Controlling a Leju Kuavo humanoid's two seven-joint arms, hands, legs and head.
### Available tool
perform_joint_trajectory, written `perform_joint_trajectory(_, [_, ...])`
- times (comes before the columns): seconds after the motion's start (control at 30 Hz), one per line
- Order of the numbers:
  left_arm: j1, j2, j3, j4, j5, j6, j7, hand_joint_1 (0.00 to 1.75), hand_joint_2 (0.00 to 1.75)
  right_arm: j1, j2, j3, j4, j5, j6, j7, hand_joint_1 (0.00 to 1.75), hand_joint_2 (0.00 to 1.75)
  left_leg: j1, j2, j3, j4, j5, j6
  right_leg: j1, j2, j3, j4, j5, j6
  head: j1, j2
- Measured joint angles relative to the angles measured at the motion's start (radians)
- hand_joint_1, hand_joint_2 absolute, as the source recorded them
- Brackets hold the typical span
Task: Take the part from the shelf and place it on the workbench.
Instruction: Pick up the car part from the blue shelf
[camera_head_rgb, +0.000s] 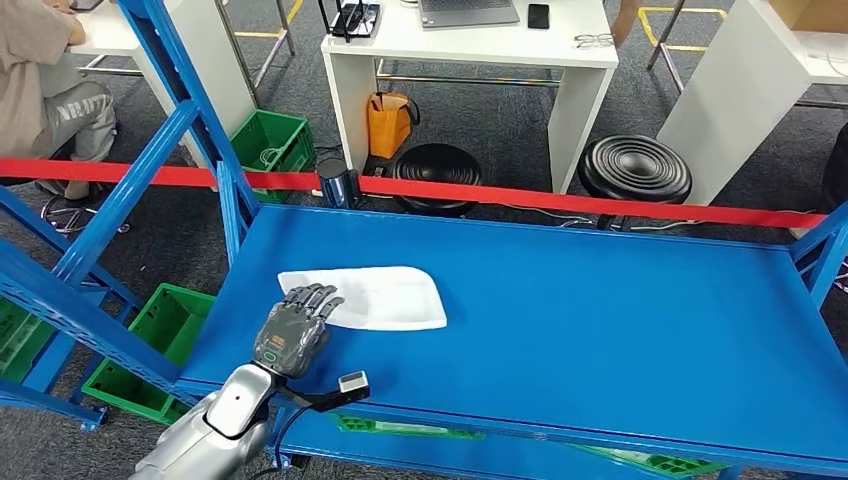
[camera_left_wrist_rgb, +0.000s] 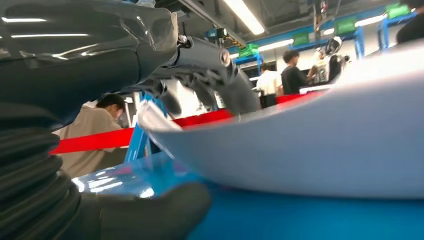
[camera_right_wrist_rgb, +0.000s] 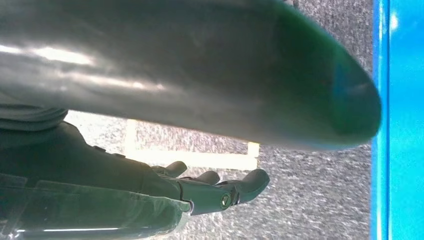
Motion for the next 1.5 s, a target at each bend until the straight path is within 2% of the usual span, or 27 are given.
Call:
perform_joint_trajectory(0.07, [-0.008,0.001,0.007,0.023,0.003,0.006,-0.005,1.66,1.75,-0.001,-0.001,0.003,-0.001,-0.002,0.000,0.000,0.00,0.00,-0.003,-0.001,-0.008,0.017,-0.011,-0.014,0.001,0.002,0.033,-0.061,0.013,-0.012,-0.002,0.000])
perform_joint_trajectory(0.13, [-0.011,0.001,0.012,0.040,0.004,0.013,-0.009,1.66,1.75,0.000,-0.001,0.005,-0.001,-0.004,-0.001,0.000,0.00,0.00,0.000,-0.001,-0.010,0.021,-0.013,-0.021,0.004,0.003,0.032,-0.060,0.014,-0.031,-0.005,0.000])
perform_joint_trajectory(0.2, [-0.013,0.002,0.015,0.053,0.004,0.020,-0.013,1.66,1.75,0.001,-0.001,0.006,-0.001,-0.006,-0.002,0.000,0.00,0.00,0.006,-0.001,-0.021,0.048,-0.032,-0.030,0.002,0.003,0.033,-0.061,0.018,-0.040,-0.006,0.000])
perform_joint_trajectory(0.3, [-0.014,0.002,0.018,0.063,0.004,0.027,-0.019,1.66,1.75,0.002,-0.004,0.006,-0.001,-0.011,-0.004,-0.001,0.00,0.00,0.011,0.000,-0.100,0.221,-0.126,-0.046,0.002,0.002,0.031,-0.062,0.019,-0.046,-0.007,0.000])
perform_joint_trajectory(0.37, [-0.014,0.002,0.018,0.066,0.004,0.028,-0.022,1.66,1.75,0.003,-0.006,0.006,-0.001,-0.013,-0.005,-0.001,0.00,0.00,0.013,0.000,-0.151,0.322,-0.155,-0.047,0.007,0.001,0.030,-0.061,0.019,-0.046,-0.007,0.000])
perform_joint_trajectory(0.4, [-0.014,0.002,0.018,0.066,0.004,0.028,-0.023,1.66,1.75,0.003,-0.006,0.006,-0.001,-0.014,-0.005,-0.001,0.00,0.00,0.012,0.000,-0.152,0.320,-0.141,-0.043,0.009,0.002,0.032,-0.062,0.019,-0.046,-0.007,0.000])
perform_joint_trajectory(0.43, [-0.014,0.002,0.018,0.066,0.004,0.028,-0.023,1.67,1.75,0.003,-0.006,0.006,-0.001,-0.015,-0.005,-0.001,0.00,0.00,0.011,0.000,-0.133,0.275,-0.109,-0.035,0.012,0.003,0.034,-0.062,0.019,-0.046,-0.007,0.000])
perform_joint_trajectory(0.5, [-0.018,0.002,0.019,0.066,0.004,0.031,-0.025,1.68,1.75,0.002,-0.003,0.006,-0.001,-0.016,-0.005,-0.003,0.00,0.00,0.002,-0.001,-0.065,0.129,-0.039,-0.007,0.018,0.004,0.037,-0.063,0.018,-0.046,-0.006,0.000])
perform_joint_trajectory(0.53, [-0.020,0.003,0.019,0.066,0.004,0.033,-0.027,1.69,1.75,0.002,-0.002,0.006,-0.002,-0.017,-0.005,-0.004,0.00,0.00,-0.004,0.001,-0.040,0.072,-0.018,0.005,0.018,0.004,0.038,-0.064,0.018,-0.045,-0.005,0.000])
perform_joint_trajectory(0.63, [-0.023,0.002,0.019,0.065,0.005,0.041,-0.034,1.69,1.75,0.000,-0.001,0.007,-0.004,-0.019,-0.005,-0.007,0.00,0.00,-0.017,0.006,-0.023,0.026,-0.008,0.020,0.015,0.003,0.038,-0.072,0.022,-0.038,-0.004,0.000])
perform_joint_trajectory(0.7, [-0.022,-0.002,0.018,0.062,0.008,0.046,-0.039,1.71,1.75,0.001,-0.002,0.007,-0.004,-0.020,-0.005,-0.008,0.00,0.00,-0.012,0.008,-0.007,-0.005,0.009,0.022,0.018,0.002,0.034,-0.066,0.019,-0.034,-0.003,0.000])
perform_joint_trajectory(0.73, [-0.020,-0.004,0.018,0.061,0.011,0.047,-0.043,1.72,1.75,0.001,-0.003,0.007,-0.005,-0.020,-0.005,-0.009,0.00,0.00,-0.009,0.009,0.000,-0.021,0.019,0.024,0.020,0.003,0.021,-0.041,0.005,-0.035,-0.002,0.000])
perform_joint_trajectory(0.8, [-0.016,-0.011,0.018,0.060,0.034,0.045,-0.059,1.75,1.75,0.003,-0.007,0.007,-0.005,-0.022,-0.005,-0.010,0.00,0.00,-0.007,0.012,0.005,-0.037,0.028,0.025,0.019,0.003,-0.035,0.067,-0.044,-0.041,0.000,0.000])
perform_joint_trajectory(0.87, [-0.007,-0.018,0.021,0.052,0.118,0.026,-0.105,1.75,1.75,0.007,-0.011,0.007,-0.005,-0.026,-0.005,-0.009,0.00,0.00,-0.007,0.012,0.000,-0.035,0.029,0.025,0.015,0.003,-0.090,0.175,-0.079,-0.037,0.000,0.000])
perform_joint_trajectory(0.9, [0.001,-0.022,0.028,0.039,0.198,-0.002,-0.141,1.75,1.75,0.009,-0.013,0.007,-0.005,-0.028,-0.005,-0.009,0.00,0.00,-0.006,0.011,-0.001,-0.034,0.028,0.024,0.011,0.003,-0.095,0.184,-0.075,-0.027,0.000,0.000])
perform_joint_trajectory(0.93, [0.010,-0.025,0.038,0.016,0.306,-0.050,-0.180,1.75,1.75,0.011,-0.015,0.007,-0.005,-0.030,-0.004,-0.009,0.00,0.00,-0.004,0.008,-0.001,-0.030,0.026,0.021,0.006,0.003,-0.080,0.154,-0.057,-0.014,-0.001,0.000])
perform_joint_trajectory(1.0, [0.029,-0.034,0.064,-0.057,0.567,-0.196,-0.247,1.75,1.75,0.013,-0.019,0.008,-0.005,-0.033,-0.001,-0.010,0.00,0.00,-0.002,0.000,-0.003,-0.013,0.017,0.007,-0.006,-0.001,-0.012,0.028,-0.009,0.011,0.000,0.000])
perform_joint_trajectory(1.03, [0.042,-0.039,0.077,-0.108,0.699,-0.282,-0.267,1.75,1.75,0.013,-0.021,0.009,-0.005,-0.033,0.001,-0.011,0.00,0.00,-0.003,-0.005,-0.007,0.001,0.008,-0.001,-0.009,-0.002,0.015,-0.023,0.005,0.012,0.001,0.000])
perform_joint_trajectory(1.07, [0.060,-0.043,0.086,-0.164,0.815,-0.359,-0.278,1.75,1.75,0.011,-0.022,0.011,-0.005,-0.034,0.003,-0.011,0.00,0.00,-0.006,-0.009,-0.009,0.012,0.000,-0.009,-0.010,-0.002,0.032,-0.052,0.009,0.006,0.000,0.000])
perform_joint_trajectory(1.13, [0.110,-0.050,0.095,-0.270,0.986,-0.480,-0.285,1.75,1.75,0.007,-0.024,0.017,-0.005,-0.034,0.008,-0.013,0.00,0.00,-0.006,-0.013,-0.010,0.021,-0.010,-0.017,-0.007,0.000,0.039,-0.059,0.006,-0.016,-0.001,0.000])
perform_joint_trajectory(1.2, [0.159,-0.052,0.096,-0.359,1.148,-0.597,-0.296,1.75,1.75,0.003,-0.024,0.024,-0.006,-0.032,0.012,-0.014,0.00,0.00,0.000,-0.010,-0.014,0.034,-0.021,-0.025,-0.008,0.002,0.042,-0.060,0.009,-0.029,-0.002,0.000])
perform_joint_trajectory(1.23, [0.182,-0.049,0.096,-0.405,1.254,-0.678,-0.305,1.75,1.75,0.002,-0.024,0.028,-0.006,-0.030,0.014,-0.016,0.00,0.00,0.004,-0.008,-0.026,0.063,-0.042,-0.030,-0.009,0.004,0.041,-0.061,0.012,-0.034,-0.003,0.000])
perform_joint_trajectory(1.33, [0.241,-0.027,0.088,-0.536,1.549,-0.906,-0.327,1.75,1.75,0.002,-0.025,0.042,-0.006,-0.025,0.017,-0.018,0.00,0.00,0.012,-0.004,-0.118,0.253,-0.142,-0.045,-0.006,0.008,0.032,-0.060,0.016,-0.041,-0.005,0.000])
perform_joint_trajectory(1.37, [0.253,-0.020,0.084,-0.576,1.617,-0.960,-0.332,1.75,1.75,0.001,-0.025,0.046,-0.006,-0.024,0.017,-0.018,0.00,0.00,0.014,-0.003,-0.147,0.308,-0.159,-0.047,-0.004,0.009,0.030,-0.060,0.017,-0.041,-0.005,0.000])
perform_joint_trajectory(1.4, [0.260,-0.015,0.081,-0.614,1.675,-1.004,-0.335,1.75,1.75,-0.001,-0.025,0.051,-0.006,-0.023,0.017,-0.017,0.00,0.00,0.014,-0.003,-0.160,0.329,-0.156,-0.046,-0.002,0.009,0.029,-0.060,0.016,-0.042,-0.004,0.000])
perform_joint_trajectory(1.43, [0.265,-0.009,0.079,-0.649,1.722,-1.043,-0.337,1.75,1.75,-0.004,-0.025,0.055,-0.006,-0.022,0.018,-0.017,0.00,0.00,0.015,-0.002,-0.154,0.309,-0.133,-0.043,-0.001,0.010,0.030,-0.060,0.016,-0.042,-0.005,0.000])
perform_joint_trajectory(1.5, [0.269,0.003,0.077,-0.714,1.788,-1.106,-0.339,1.75,1.75,-0.013,-0.024,0.062,-0.008,-0.023,0.018,-0.014,0.00,0.00,0.012,-0.004,-0.097,0.176,-0.054,-0.027,0.002,0.015,0.033,-0.061,0.016,-0.042,-0.005,0.000])
